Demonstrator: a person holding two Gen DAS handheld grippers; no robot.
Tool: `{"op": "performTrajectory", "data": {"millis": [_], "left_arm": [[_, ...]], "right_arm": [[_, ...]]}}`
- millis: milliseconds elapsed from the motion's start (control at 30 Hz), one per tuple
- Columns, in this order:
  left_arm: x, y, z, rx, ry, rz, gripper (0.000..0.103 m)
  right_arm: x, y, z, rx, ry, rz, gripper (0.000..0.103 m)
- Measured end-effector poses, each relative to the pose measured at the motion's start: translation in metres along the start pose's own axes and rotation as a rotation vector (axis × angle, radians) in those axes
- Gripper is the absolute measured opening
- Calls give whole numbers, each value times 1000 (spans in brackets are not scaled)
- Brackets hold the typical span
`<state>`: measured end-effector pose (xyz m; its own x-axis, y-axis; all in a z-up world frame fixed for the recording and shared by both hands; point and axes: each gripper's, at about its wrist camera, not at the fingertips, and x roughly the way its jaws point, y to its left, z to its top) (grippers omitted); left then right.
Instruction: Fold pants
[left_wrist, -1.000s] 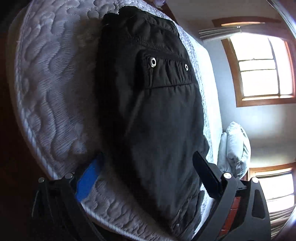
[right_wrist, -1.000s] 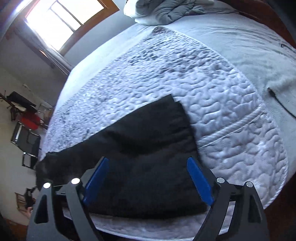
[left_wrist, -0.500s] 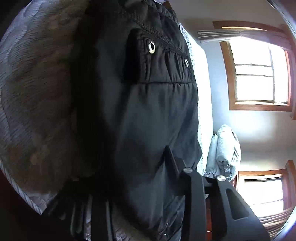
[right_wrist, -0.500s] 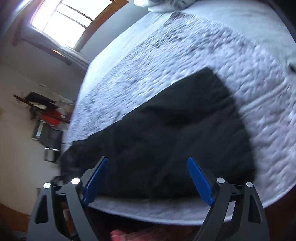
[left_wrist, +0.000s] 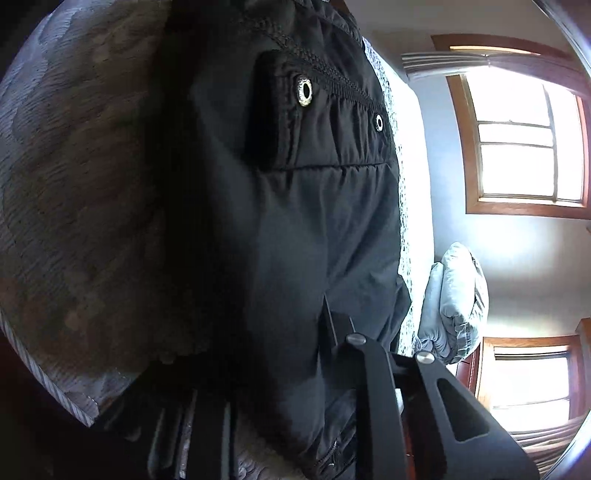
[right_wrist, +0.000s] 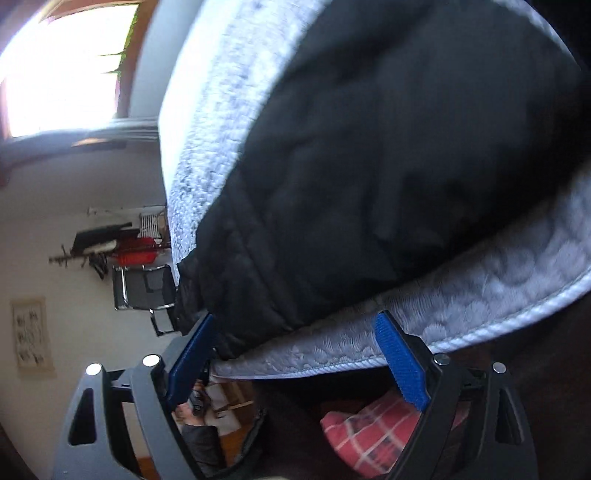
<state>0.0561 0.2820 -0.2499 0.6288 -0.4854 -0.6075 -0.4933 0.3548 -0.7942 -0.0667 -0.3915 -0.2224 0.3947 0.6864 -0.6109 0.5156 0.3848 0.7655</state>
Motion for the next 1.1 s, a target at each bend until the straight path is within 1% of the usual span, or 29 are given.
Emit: {"op": "performTrajectory", "data": {"millis": [100, 133, 200, 233, 267, 300, 367, 400, 467, 500, 533, 567, 600, 633, 667, 733, 833, 933, 1033, 1100], "left_arm": [[1, 1, 0, -2, 1, 5, 18], [0, 2, 0, -2, 2, 6, 18], [-1, 2, 1, 4, 5, 13, 20], [1, 2, 2, 5, 7, 15, 21], [2, 3, 2, 2, 9, 15, 22], [3, 3, 2, -2, 10, 14, 22], [5, 5, 3, -13, 13, 12, 24], [6, 6, 2, -16, 12, 12, 25], [9, 7, 1, -12, 8, 17, 26], [10, 6, 0, -5, 6, 25, 26], [11, 4, 0, 5, 3, 36, 26], [12, 2, -1, 11, -1, 45, 26], [13, 0, -3, 13, -5, 49, 25], [13, -1, -4, 16, -7, 50, 24], [14, -3, -6, 21, -11, 52, 22], [17, -6, -10, 22, -22, 53, 20], [25, -13, -18, 18, -27, 49, 18], [39, -32, -29, 78, -19, 59, 16], [60, -52, -43, 142, -12, 58, 15], [75, -60, -52, 159, -13, 61, 15]], "right_arm": [[5, -13, 4, 32, -26, -65, 88], [6, -17, 6, 39, -51, -102, 88], [5, -19, 9, 9, -104, -156, 87], [4, -19, 12, -6, -141, -200, 87], [3, -19, 15, -23, -184, -229, 87], [2, -19, 18, -33, -220, -238, 87], [1, -26, 25, -7, -290, -218, 88], [-1, -33, 29, 31, -335, -178, 88], [-4, -43, 31, 90, -379, -102, 87], [-7, -48, 33, 111, -409, -60, 83], [-9, -48, 35, 101, -431, -42, 56], [-11, -47, 37, 84, -437, -37, 35], [-12, -44, 40, 65, -438, -48, 31], [-12, -37, 45, 29, -435, -57, 24], [-13, -30, 48, -9, -440, -67, 20], [-17, -13, 55, -70, -449, -83, 16], [-32, 16, 68, -157, -485, -64, 11], [-54, 41, 81, -231, -538, -77, 10], [-70, 47, 94, -251, -588, -130, 10], [-78, 30, 99, -197, -595, -158, 10]]}}
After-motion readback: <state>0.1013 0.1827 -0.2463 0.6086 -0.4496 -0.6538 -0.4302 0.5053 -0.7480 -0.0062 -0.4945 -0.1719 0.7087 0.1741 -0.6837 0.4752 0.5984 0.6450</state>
